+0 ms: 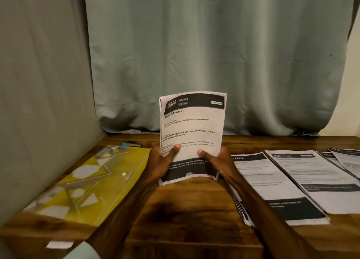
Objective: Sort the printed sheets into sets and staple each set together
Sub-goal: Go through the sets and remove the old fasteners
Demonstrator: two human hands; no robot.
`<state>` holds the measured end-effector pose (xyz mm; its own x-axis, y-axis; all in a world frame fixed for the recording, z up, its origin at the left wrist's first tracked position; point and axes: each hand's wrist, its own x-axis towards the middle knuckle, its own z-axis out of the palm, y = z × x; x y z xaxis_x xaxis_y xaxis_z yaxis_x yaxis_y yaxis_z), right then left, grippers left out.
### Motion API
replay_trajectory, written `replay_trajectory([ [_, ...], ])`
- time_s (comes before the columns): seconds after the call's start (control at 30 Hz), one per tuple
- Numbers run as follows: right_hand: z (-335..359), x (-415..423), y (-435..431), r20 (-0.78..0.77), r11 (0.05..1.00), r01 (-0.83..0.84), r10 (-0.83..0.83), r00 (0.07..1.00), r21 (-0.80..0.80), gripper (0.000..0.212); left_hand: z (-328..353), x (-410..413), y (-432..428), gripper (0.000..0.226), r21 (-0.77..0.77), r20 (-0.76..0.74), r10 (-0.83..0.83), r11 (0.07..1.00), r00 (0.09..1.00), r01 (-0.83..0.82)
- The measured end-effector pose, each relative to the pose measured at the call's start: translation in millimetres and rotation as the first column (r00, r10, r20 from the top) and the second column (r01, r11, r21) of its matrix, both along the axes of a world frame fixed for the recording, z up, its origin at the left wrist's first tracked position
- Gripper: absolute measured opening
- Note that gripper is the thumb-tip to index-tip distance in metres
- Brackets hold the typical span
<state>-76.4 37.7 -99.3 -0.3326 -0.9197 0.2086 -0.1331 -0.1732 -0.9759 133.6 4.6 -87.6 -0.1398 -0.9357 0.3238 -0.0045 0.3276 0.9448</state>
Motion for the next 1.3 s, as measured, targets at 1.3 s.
replay_trajectory([
  [1.3, 0.5, -70.8, 73.0, -0.71, 0.968, 0.251, -0.187, 0.679, -0.016, 0.013, 2.5, -121.3, 54.5, 0.029, -0.356, 0.815, 0.236, 0.925, 0.529, 0.136],
])
